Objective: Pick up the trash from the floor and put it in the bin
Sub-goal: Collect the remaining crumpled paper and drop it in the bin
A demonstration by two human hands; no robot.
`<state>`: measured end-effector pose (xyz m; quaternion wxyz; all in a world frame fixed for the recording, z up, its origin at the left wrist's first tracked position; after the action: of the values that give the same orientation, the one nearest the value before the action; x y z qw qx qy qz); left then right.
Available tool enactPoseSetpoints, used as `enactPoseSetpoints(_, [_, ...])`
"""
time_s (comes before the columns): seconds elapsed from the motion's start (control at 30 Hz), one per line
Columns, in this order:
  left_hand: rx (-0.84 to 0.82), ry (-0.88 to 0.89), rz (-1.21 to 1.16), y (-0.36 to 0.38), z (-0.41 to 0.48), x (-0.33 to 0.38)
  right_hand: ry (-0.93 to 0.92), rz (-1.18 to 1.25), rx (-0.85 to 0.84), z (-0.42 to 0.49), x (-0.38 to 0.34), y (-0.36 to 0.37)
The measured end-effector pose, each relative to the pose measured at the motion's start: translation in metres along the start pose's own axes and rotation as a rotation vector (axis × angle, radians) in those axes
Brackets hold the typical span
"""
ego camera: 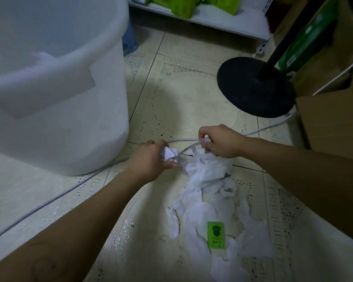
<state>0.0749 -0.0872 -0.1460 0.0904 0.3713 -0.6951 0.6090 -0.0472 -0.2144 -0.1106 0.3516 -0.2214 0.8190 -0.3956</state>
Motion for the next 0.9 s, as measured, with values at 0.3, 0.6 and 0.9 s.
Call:
enactPoseSetpoints(0.3, [0.254, 0.045, -0.106, -0.084, -0.009, 0.029, 0.08, -0.047, 0.3, -0.038, -0.014, -0.076])
enactPoseSetpoints(0.6, [0.374, 0.202, 0.005, -0.17, -0.017, 0.112, 0.178, 0.114, 0.592, -0.082, -0.037, -0.139])
enactPoseSetpoints(0.9, [0.526, 0.297, 0.188, -0.289, -0.036, 0.166, 0.025, 0.406, 0.929, -0.103, -0.092, -0.215])
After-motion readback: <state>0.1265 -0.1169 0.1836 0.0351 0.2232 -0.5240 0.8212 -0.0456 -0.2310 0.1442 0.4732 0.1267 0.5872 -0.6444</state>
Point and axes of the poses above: each hand's wrist, its own z-axis towards the middle knuckle, its own y-axis out of the palm, x = y × z, the point moved 9 cm from there along z, towards the middle knuckle, and after that the axes turned 2 degrees about -x, right-handed, at the moved point
